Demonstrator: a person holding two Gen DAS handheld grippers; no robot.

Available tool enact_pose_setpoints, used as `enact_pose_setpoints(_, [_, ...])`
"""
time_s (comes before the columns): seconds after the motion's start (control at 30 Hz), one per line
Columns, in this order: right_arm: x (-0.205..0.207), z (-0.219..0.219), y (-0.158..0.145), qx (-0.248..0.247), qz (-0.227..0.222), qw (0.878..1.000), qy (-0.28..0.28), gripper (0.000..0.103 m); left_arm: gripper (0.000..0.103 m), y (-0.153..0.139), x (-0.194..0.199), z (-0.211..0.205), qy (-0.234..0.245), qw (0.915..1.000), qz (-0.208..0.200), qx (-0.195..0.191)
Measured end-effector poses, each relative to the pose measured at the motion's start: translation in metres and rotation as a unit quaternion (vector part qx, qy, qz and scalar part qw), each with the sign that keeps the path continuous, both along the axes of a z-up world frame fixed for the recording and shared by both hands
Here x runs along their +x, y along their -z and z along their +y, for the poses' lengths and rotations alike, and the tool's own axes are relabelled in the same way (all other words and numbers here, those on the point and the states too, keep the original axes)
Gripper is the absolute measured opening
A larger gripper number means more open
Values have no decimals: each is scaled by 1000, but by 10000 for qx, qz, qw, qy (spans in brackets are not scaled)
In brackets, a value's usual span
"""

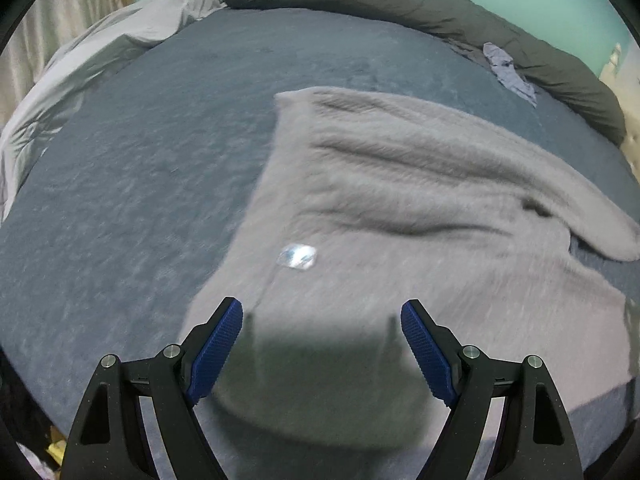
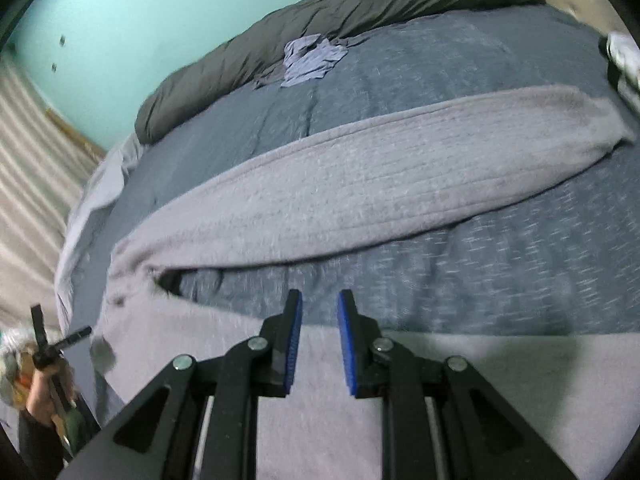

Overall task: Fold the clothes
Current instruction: 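Move both tools back over the folded sweater and inspect it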

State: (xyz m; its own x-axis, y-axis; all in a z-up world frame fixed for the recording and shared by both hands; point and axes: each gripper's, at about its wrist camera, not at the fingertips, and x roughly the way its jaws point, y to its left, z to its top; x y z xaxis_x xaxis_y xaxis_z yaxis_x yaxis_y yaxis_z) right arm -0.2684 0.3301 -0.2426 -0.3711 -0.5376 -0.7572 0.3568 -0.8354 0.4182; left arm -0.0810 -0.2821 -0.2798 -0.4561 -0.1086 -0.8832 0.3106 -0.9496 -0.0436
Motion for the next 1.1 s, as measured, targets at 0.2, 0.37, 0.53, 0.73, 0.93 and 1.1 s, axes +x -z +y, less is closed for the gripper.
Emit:
enact_pose_setpoints(0.2, [18, 56, -24, 598, -130, 9980, -153, 37, 85, 7, 36, -21, -226, 9981, -52, 575])
enact_pose_setpoints(0.37, [44, 119, -17, 1059, -487, 9932, -16, 39, 85, 20, 50, -23, -254, 9962, -162, 822])
enact_pose_setpoints(0.53, [62, 184, -3, 1023, -841, 9894, 592, 40, 85, 32, 52, -26, -353, 9938, -216, 1031])
enact_pose_setpoints(0.73, [81, 236, 17, 861, -1290, 9810, 1168, 45, 85, 37, 53, -22, -297, 9924, -203, 1173])
enact_pose_setpoints(0.93, [87, 267, 34, 573, -1571, 9710, 1709, 46, 84, 39, 51, -20, -309, 9920, -160, 1210])
enact_pose_setpoints(1.1, [83, 273, 40, 344, -1598, 9693, 1836, 46, 84, 39, 47, -15, -232, 9932, -167, 1132])
